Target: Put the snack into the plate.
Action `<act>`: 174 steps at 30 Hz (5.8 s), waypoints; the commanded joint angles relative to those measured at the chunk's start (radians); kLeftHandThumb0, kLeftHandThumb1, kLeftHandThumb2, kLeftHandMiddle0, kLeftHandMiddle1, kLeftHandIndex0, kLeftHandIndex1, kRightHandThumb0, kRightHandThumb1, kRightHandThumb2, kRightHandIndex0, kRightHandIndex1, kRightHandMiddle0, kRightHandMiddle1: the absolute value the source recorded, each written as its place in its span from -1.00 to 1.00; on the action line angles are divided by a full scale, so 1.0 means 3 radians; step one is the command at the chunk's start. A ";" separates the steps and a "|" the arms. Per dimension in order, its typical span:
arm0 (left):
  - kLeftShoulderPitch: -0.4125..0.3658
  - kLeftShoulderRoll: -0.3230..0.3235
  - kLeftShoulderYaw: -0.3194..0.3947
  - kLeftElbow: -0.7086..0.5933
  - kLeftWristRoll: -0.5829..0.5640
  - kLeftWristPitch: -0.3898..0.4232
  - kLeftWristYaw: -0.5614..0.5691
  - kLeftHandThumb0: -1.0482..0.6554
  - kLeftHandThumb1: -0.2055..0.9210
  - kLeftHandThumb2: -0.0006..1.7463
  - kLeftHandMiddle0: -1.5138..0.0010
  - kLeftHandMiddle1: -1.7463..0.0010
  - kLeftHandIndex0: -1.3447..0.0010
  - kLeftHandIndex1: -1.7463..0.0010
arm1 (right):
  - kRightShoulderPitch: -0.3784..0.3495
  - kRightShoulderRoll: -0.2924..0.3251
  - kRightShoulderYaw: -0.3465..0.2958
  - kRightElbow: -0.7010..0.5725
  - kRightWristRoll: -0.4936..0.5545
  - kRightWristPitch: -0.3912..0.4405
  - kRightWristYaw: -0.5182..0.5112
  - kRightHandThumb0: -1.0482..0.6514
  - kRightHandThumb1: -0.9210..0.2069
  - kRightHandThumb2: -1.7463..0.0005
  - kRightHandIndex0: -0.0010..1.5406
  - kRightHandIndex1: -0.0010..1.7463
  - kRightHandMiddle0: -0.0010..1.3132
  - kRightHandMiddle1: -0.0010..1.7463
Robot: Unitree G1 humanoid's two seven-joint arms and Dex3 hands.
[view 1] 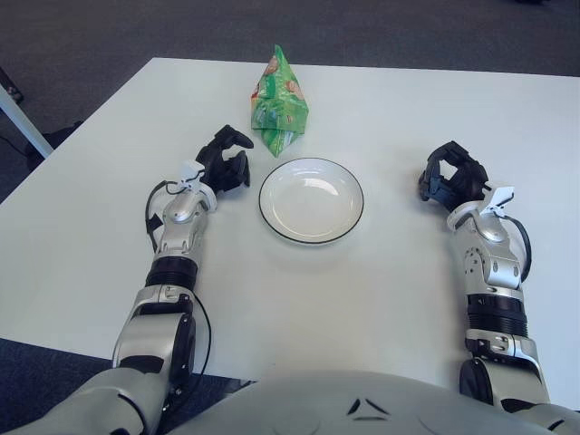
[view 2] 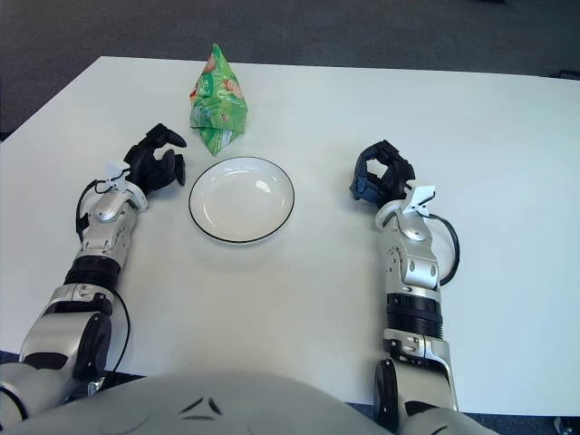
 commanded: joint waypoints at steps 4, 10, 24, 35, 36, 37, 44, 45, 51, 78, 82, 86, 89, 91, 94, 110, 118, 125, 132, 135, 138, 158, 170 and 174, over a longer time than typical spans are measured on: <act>0.0167 -0.0006 -0.0007 0.0190 0.0082 0.0026 0.0103 -0.21 0.63 -0.07 -0.42 -1.00 0.52 -1.00 | 0.0174 0.0081 0.0034 0.0113 -0.0007 0.0168 -0.0028 -0.31 -0.05 -0.42 0.65 1.00 -0.14 1.00; 0.0086 0.0055 -0.0023 0.0265 0.0165 0.0035 0.0170 -0.22 0.60 -0.05 -0.41 -1.00 0.51 -1.00 | 0.0176 0.0092 0.0043 0.0097 -0.0007 0.0181 -0.0048 -0.31 -0.05 -0.42 0.65 1.00 -0.14 1.00; -0.0105 0.0189 -0.0115 -0.0144 0.0211 0.0338 0.0134 -0.21 0.65 -0.09 -0.38 -1.00 0.53 -1.00 | 0.0162 0.0103 0.0038 0.0107 0.0017 0.0193 -0.0048 -0.31 -0.05 -0.42 0.65 1.00 -0.14 1.00; -0.0316 0.0433 -0.0109 -0.0403 0.0471 0.0192 0.0285 -0.21 0.63 -0.07 -0.28 -1.00 0.52 -1.00 | 0.0143 0.0104 0.0033 0.0128 0.0020 0.0192 -0.0046 -0.31 -0.05 -0.42 0.64 1.00 -0.14 1.00; -0.0355 0.0458 -0.0122 -0.0377 0.0519 0.0112 0.0307 -0.21 0.63 -0.07 -0.28 -1.00 0.52 -1.00 | 0.0142 0.0101 0.0034 0.0131 0.0018 0.0190 -0.0043 -0.31 -0.05 -0.42 0.64 1.00 -0.14 1.00; -0.0385 0.0477 -0.0132 -0.0354 0.0555 0.0049 0.0325 -0.21 0.64 -0.08 -0.26 -1.00 0.53 -1.00 | 0.0142 0.0100 0.0035 0.0134 0.0016 0.0189 -0.0041 -0.31 -0.05 -0.42 0.64 1.00 -0.14 1.00; -0.0699 0.0637 -0.0268 -0.0196 0.0905 -0.0326 0.0465 -0.21 0.68 -0.12 -0.21 -1.00 0.55 -1.00 | 0.0134 0.0092 0.0028 0.0163 0.0022 0.0179 -0.0019 -0.31 -0.05 -0.42 0.64 1.00 -0.14 1.00; -0.0743 0.0663 -0.0289 -0.0159 0.0961 -0.0381 0.0498 -0.21 0.68 -0.12 -0.19 -1.00 0.55 -1.00 | 0.0134 0.0093 0.0029 0.0164 0.0022 0.0178 -0.0018 -0.31 -0.05 -0.42 0.64 1.00 -0.14 1.00; -0.0951 0.0842 -0.0468 0.0126 0.1443 -0.0777 0.0847 -0.20 0.70 -0.13 -0.08 -1.00 0.56 -1.00 | 0.0138 0.0089 0.0028 0.0174 0.0020 0.0171 -0.0005 -0.31 -0.05 -0.41 0.64 1.00 -0.14 1.00; -0.2088 0.1425 -0.1707 0.1106 0.3450 -0.1655 0.2445 -0.43 0.54 -0.10 0.75 -0.05 0.98 -0.30 | 0.0156 0.0081 0.0028 0.0180 0.0011 0.0152 0.0038 -0.31 -0.04 -0.42 0.64 1.00 -0.14 1.00; -0.2380 0.1499 -0.2156 0.1333 0.4011 -0.1624 0.2970 -0.71 0.76 -0.41 0.87 0.39 1.00 0.14 | 0.0166 0.0083 0.0033 0.0175 0.0004 0.0148 0.0033 -0.31 -0.04 -0.42 0.64 1.00 -0.14 1.00; -0.2539 0.1498 -0.2423 0.1480 0.4268 -0.1642 0.3313 -0.86 0.88 -0.59 0.92 0.63 1.00 0.40 | 0.0167 0.0084 0.0032 0.0171 0.0006 0.0152 0.0030 -0.31 -0.04 -0.42 0.64 1.00 -0.14 1.00; -0.2694 0.1433 -0.2619 0.1627 0.4413 -0.1598 0.3434 -0.91 0.95 -0.65 0.97 0.76 1.00 0.62 | 0.0165 0.0087 0.0031 0.0167 0.0011 0.0164 0.0025 -0.31 -0.04 -0.42 0.64 1.00 -0.14 1.00; -0.2775 0.1383 -0.2726 0.1722 0.4478 -0.1546 0.3494 -0.95 0.98 -0.67 0.99 0.85 1.00 0.75 | 0.0165 0.0088 0.0031 0.0164 0.0012 0.0168 0.0023 -0.31 -0.04 -0.42 0.64 1.00 -0.14 1.00; -0.2839 0.1355 -0.2844 0.1800 0.4545 -0.1493 0.3595 -0.98 0.99 -0.67 1.00 0.94 1.00 0.87 | 0.0169 0.0090 0.0035 0.0157 0.0011 0.0171 0.0024 -0.31 -0.04 -0.42 0.64 1.00 -0.14 1.00; -0.3090 0.1038 -0.3509 0.2122 0.4905 -0.1097 0.3953 -1.00 1.00 -0.47 1.00 1.00 1.00 1.00 | 0.0195 0.0099 0.0036 0.0129 0.0030 0.0182 0.0036 -0.31 -0.04 -0.42 0.65 1.00 -0.14 1.00; -0.3180 0.0931 -0.3815 0.2215 0.5080 -0.0904 0.3897 -1.00 1.00 -0.49 1.00 1.00 1.00 1.00 | 0.0219 0.0120 0.0045 0.0077 0.0027 0.0199 0.0020 -0.31 -0.04 -0.42 0.65 1.00 -0.14 1.00; -0.3273 0.0837 -0.4096 0.2275 0.5262 -0.0787 0.3751 -1.00 1.00 -0.52 1.00 1.00 1.00 1.00 | 0.0231 0.0130 0.0051 0.0021 0.0025 0.0230 0.0010 -0.31 -0.05 -0.42 0.64 1.00 -0.14 1.00; -0.3268 0.0766 -0.4211 0.2328 0.5262 -0.0799 0.3574 -1.00 1.00 -0.53 1.00 1.00 1.00 1.00 | 0.0223 0.0137 0.0049 0.0014 0.0023 0.0238 0.0000 -0.31 -0.05 -0.41 0.64 1.00 -0.14 1.00; -0.3281 0.0742 -0.4234 0.2347 0.5240 -0.0841 0.3438 -1.00 1.00 -0.54 1.00 1.00 1.00 1.00 | 0.0211 0.0138 0.0044 0.0025 0.0024 0.0236 -0.0005 -0.31 -0.05 -0.41 0.64 1.00 -0.15 1.00; -0.3278 0.0709 -0.4235 0.2366 0.5208 -0.0865 0.3275 -1.00 1.00 -0.53 1.00 1.00 1.00 1.00 | 0.0207 0.0141 0.0040 0.0030 0.0025 0.0234 -0.0011 -0.31 -0.05 -0.41 0.64 1.00 -0.15 1.00; -0.3097 0.0635 -0.4225 0.2426 0.5093 -0.0408 0.3245 -0.51 0.08 -0.01 0.61 -0.80 1.00 -0.36 | 0.0228 0.0118 0.0000 0.0018 0.0038 0.0228 -0.0001 -0.31 -0.05 -0.42 0.64 1.00 -0.14 1.00; -0.3043 0.0635 -0.4248 0.2445 0.5081 -0.0228 0.3451 0.26 0.11 0.23 0.35 -0.95 0.73 -0.86 | 0.0231 0.0092 0.0002 0.0037 0.0038 0.0236 0.0048 -0.31 -0.05 -0.41 0.64 1.00 -0.14 1.00; -0.3038 0.0630 -0.4265 0.2449 0.5095 -0.0202 0.3503 0.23 0.09 0.33 0.26 -0.94 0.56 -0.92 | 0.0232 0.0089 0.0003 0.0041 0.0034 0.0234 0.0053 -0.31 -0.05 -0.41 0.65 1.00 -0.14 1.00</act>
